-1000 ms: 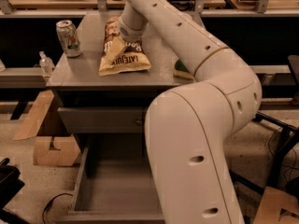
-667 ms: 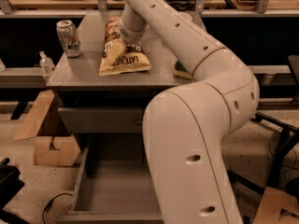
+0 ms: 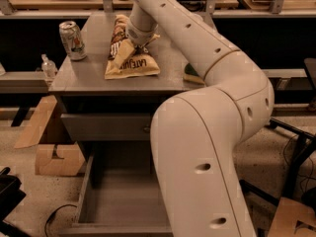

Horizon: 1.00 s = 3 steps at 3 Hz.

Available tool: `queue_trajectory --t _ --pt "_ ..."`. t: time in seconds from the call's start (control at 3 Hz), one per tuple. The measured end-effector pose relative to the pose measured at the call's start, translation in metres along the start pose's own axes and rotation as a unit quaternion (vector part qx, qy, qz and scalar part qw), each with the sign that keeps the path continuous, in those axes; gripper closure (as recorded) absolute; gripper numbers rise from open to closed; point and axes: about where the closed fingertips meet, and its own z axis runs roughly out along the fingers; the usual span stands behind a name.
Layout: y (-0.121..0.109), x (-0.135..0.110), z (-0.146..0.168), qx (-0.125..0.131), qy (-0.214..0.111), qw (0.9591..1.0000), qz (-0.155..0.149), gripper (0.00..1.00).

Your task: Place brown chip bag into middle drawer

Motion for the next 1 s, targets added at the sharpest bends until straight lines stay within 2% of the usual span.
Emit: queue_trajectory --t 0.33,1.0 --pt "-0.0001 -0.0004 -0.0008 0.000 0.000 1.0000 0.000 1.00" --pt "-0.0002 -0.0005 -0.0011 0.000 0.000 1.0000 0.000 1.00"
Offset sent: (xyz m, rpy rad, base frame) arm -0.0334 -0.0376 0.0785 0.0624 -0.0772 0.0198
